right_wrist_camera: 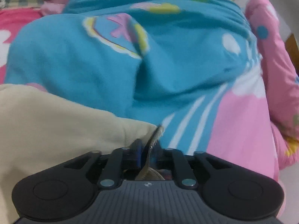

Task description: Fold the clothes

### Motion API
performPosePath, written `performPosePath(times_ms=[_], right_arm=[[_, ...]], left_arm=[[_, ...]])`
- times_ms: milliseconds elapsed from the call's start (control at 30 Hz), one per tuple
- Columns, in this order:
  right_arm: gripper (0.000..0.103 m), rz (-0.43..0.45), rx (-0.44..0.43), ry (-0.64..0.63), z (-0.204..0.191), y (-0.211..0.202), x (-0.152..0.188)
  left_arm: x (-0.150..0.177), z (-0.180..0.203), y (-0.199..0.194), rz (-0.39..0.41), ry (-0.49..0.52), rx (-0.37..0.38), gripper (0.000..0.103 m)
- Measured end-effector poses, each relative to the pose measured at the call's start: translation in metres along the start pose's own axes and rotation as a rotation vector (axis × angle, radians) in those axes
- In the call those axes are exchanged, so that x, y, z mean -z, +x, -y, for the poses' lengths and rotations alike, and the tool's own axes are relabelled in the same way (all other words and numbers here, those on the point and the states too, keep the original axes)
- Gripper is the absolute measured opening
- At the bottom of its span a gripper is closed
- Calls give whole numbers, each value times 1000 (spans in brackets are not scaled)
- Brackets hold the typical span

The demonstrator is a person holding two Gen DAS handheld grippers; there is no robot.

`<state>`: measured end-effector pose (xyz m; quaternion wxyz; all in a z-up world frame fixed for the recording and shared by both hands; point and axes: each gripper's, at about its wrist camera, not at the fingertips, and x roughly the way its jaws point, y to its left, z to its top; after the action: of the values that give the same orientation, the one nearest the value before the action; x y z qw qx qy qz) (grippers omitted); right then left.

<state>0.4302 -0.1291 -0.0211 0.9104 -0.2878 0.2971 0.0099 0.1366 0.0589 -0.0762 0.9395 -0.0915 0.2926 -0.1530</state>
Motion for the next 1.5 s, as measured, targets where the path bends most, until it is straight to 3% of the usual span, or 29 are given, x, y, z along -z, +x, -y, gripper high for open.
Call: performPosePath(times_ms=[100, 200, 367, 467, 500, 733, 900, 967, 1000, 1033, 1133, 1267, 1367, 1500], right_arm=[[36, 36, 13, 66, 29, -32, 4], [37, 80, -18, 113, 55, -76, 11], [36, 53, -292, 308, 86, -147, 46], [35, -31, -464, 457, 85, -159, 80], [34, -64, -480, 487, 81, -158, 95], [34, -279, -400, 638, 60, -163, 201], [33, -275, -399, 623, 42, -162, 205], [21, -252, -341, 488, 21, -166, 203], [1, -248, -308, 428, 15, -170, 200], [0, -244, -277, 395, 15, -178, 198], [0, -231, -186, 316, 20, -197, 198], [1, -249, -166, 289, 14, -187, 219], [16, -205, -111, 253, 13, -203, 213], [20, -84, -88, 219, 13, -245, 204]], left_arm=[[0, 0, 0, 0, -1, 1, 48], [0, 0, -1, 1, -4, 2, 48], [-1, -4, -1, 1, -24, 15, 48], [-2, -5, -1, 1, -31, 19, 48], [-2, -5, -1, 1, -33, 21, 48], [-2, -8, -2, 1, -52, 34, 48], [-2, -8, -2, 2, -54, 34, 48], [-2, -9, -2, 2, -57, 36, 48], [-2, -9, -2, 2, -59, 37, 48], [-2, -9, -2, 2, -60, 38, 48], [-3, -10, -2, 2, -65, 41, 48], [-3, -10, -2, 2, -67, 42, 48], [-2, -11, -2, 3, -70, 44, 48], [-2, -11, -2, 1, -66, 42, 48]])
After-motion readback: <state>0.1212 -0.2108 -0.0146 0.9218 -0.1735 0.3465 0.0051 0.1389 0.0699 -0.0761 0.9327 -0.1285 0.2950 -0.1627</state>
